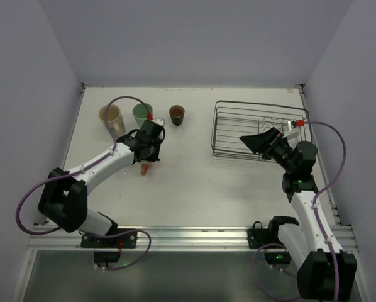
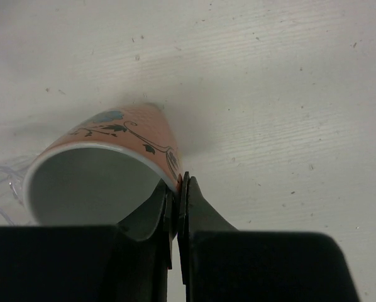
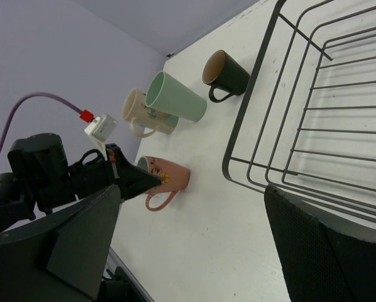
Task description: Unload the cups from the dish rack
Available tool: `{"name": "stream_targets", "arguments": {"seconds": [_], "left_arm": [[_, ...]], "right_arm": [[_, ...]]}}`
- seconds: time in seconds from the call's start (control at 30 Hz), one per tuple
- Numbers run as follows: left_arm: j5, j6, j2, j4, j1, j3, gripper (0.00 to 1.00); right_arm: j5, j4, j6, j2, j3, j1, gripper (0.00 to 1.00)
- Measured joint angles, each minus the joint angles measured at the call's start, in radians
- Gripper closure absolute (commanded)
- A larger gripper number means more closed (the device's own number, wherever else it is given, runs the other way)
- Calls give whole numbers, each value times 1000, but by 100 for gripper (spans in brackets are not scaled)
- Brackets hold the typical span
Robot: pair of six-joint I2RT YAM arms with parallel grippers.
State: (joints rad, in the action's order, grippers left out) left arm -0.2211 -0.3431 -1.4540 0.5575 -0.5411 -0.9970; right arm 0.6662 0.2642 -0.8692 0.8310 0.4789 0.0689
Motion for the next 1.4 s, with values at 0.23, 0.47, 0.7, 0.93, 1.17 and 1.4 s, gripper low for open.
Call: {"name": "stream_targets", "arguments": {"seconds": [0.23,0.47,0.7,0.93,1.17,1.4], "left_arm": [[11,22,-41,7,6,-39,89],[7,35,-63,6,10,-81,38],[-11,41,-57,12,11,-114,34],[22,61,105,13,11,-143,25],[253,69,502,-156,1,-123,23],[535,29,829,-343,-10,164,23]], "right_arm": [[-14,-26,23,-2,11,-19,1],[-34,-42,42,-2,18,-24,1],[-76,-90,81,-3,51,-25,2],[-331,-299,220,-34,147,-29,31],[-702,-425,329,54,240,-20,41],[-895,-552,364,238,299,88,36]]}}
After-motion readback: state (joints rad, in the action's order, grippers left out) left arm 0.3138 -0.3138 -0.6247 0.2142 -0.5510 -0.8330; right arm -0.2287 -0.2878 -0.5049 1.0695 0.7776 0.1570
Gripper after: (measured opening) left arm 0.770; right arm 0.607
